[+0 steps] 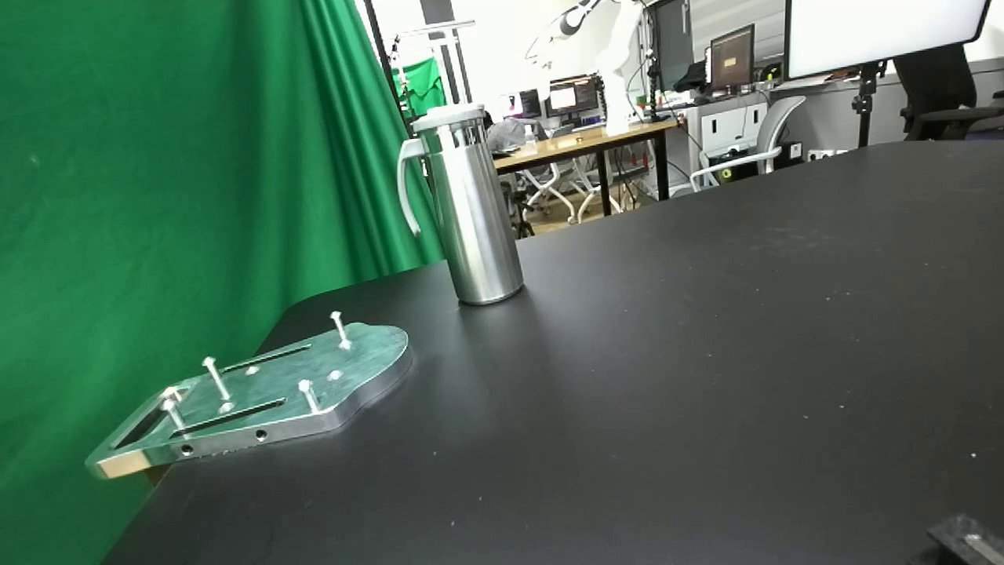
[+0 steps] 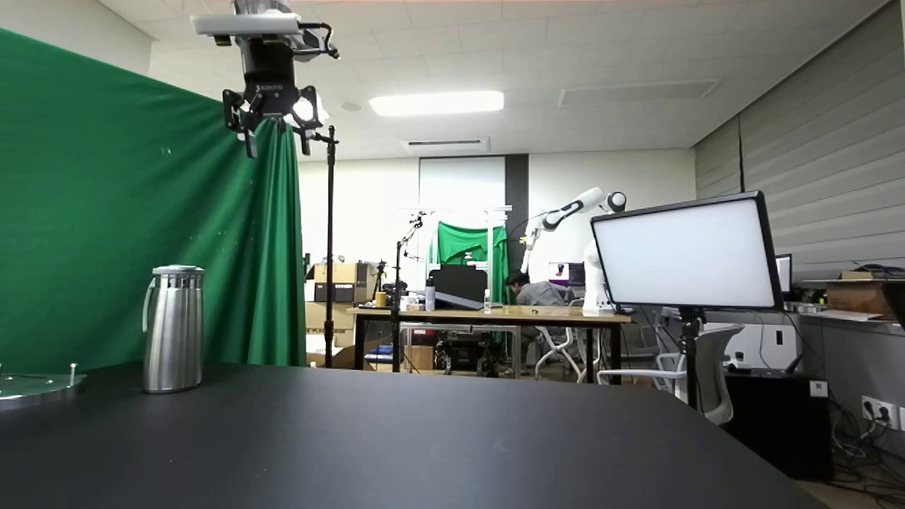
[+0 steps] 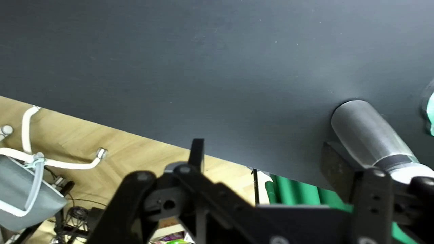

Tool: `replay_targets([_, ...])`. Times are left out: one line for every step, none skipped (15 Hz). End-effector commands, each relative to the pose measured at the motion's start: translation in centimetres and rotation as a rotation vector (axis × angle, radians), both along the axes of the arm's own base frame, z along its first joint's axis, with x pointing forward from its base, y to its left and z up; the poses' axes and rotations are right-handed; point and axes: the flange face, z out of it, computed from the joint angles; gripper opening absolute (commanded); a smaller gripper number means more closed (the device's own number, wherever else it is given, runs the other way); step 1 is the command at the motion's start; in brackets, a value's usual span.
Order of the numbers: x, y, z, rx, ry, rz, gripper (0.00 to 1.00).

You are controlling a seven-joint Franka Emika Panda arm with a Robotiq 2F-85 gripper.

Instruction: Open the mouth of the flask

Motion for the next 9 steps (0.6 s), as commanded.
replay_targets([5.2, 3.9, -0.8, -0.020, 0.020, 0.072, 0.60])
replay_targets([6.4, 5.2, -1.4, -0.025, 0.028, 0.093, 0.53])
replay_targets([7.4, 6.2, -2.0, -0.029, 0.038, 0.111, 0.45])
replay_targets([8.4, 7.3, -2.6, -0.030, 0.050, 0.129, 0.38])
replay_targets([9.5, 8.5, -3.3, -0.028, 0.065, 0.147, 0.33])
replay_targets([10.3, 9.6, -3.8, -0.027, 0.080, 0.161, 0.25])
replay_targets([11.1, 10.6, -4.2, -0.020, 0.095, 0.176, 0.19])
replay_targets([11.8, 11.6, -4.6, -0.014, 0.114, 0.192, 0.12])
replay_targets([12.3, 12.7, -4.9, -0.009, 0.133, 0.208, 0.05])
